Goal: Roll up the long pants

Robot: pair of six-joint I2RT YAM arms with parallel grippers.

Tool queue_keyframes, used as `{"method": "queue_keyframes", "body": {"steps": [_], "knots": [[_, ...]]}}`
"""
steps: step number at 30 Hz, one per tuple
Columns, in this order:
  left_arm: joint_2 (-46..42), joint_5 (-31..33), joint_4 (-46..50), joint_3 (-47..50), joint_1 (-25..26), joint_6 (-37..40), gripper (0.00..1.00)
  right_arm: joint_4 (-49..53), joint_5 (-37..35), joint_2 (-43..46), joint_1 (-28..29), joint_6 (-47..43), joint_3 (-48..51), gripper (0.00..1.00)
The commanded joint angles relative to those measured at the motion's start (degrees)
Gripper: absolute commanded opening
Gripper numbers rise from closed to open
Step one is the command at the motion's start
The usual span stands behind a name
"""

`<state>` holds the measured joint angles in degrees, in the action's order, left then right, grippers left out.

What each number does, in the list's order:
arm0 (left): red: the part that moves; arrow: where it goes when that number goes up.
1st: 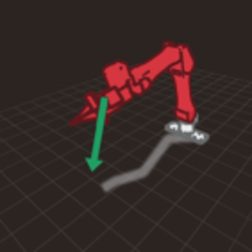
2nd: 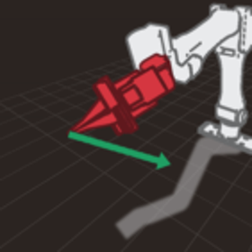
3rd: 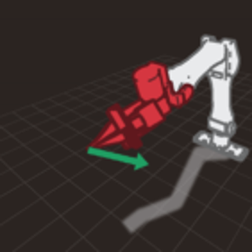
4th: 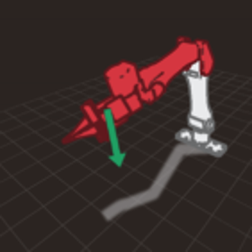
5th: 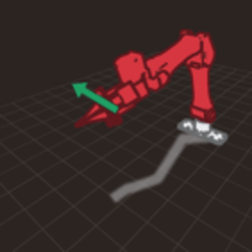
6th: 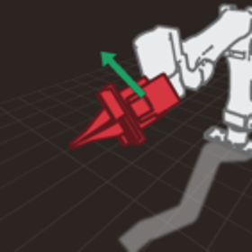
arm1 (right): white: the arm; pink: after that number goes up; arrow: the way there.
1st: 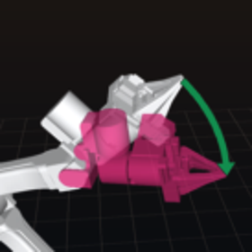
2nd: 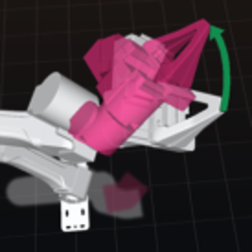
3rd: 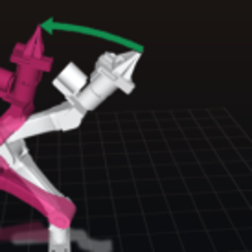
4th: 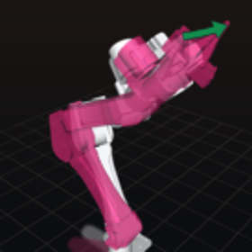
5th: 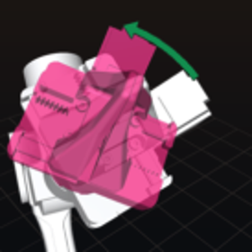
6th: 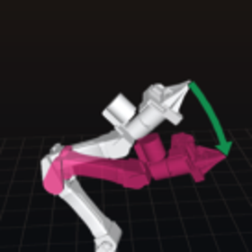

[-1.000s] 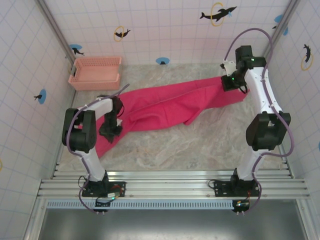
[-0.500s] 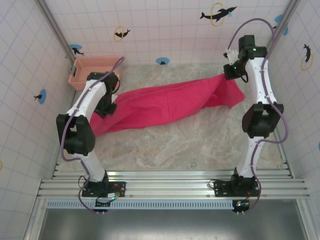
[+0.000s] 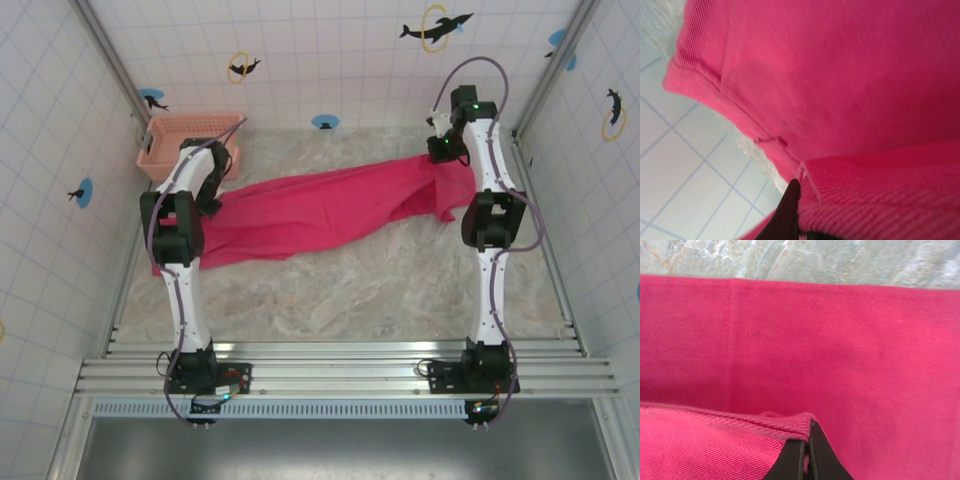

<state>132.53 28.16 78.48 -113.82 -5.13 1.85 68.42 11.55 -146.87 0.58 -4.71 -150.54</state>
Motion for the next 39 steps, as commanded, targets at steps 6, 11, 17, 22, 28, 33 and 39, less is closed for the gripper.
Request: {"method": "queue_keyframes", "body": {"steps": [6,11,17,22,28,33,39], "knots": [[12.83,6.78,-2.87,-14.17,-1.44,2.37,0.50,-9.79,-7.59,-3.45,4.34,-1.37,-2.83,0.38],[12.97,10.71,-7.08,-13.27,-1.46,3.24,0.85,-12.50,-11.62,-0.46,1.67,0.98,-4.57,0.57],[6.15,11.30,-7.78,-9.81,-0.70,0.71,0.97,-3.50,-7.33,9.35,-4.85,5.85,-0.83,0.58],[-4.64,6.93,-7.54,-0.88,2.81,-3.67,0.97,-3.98,0.12,22.40,-8.44,8.67,20.54,0.57],[-12.06,-0.30,-8.66,11.84,7.64,-7.55,0.97,-15.25,10.78,33.30,-9.83,13.87,47.84,0.58],[-14.34,-5.26,-8.99,17.91,9.06,-11.44,0.97,-24.19,17.65,34.46,-9.82,18.66,60.57,0.57],[-14.58,-7.76,-7.79,18.87,9.75,-12.42,0.97,-33.45,20.13,31.91,-8.64,22.96,64.65,0.57]]}}
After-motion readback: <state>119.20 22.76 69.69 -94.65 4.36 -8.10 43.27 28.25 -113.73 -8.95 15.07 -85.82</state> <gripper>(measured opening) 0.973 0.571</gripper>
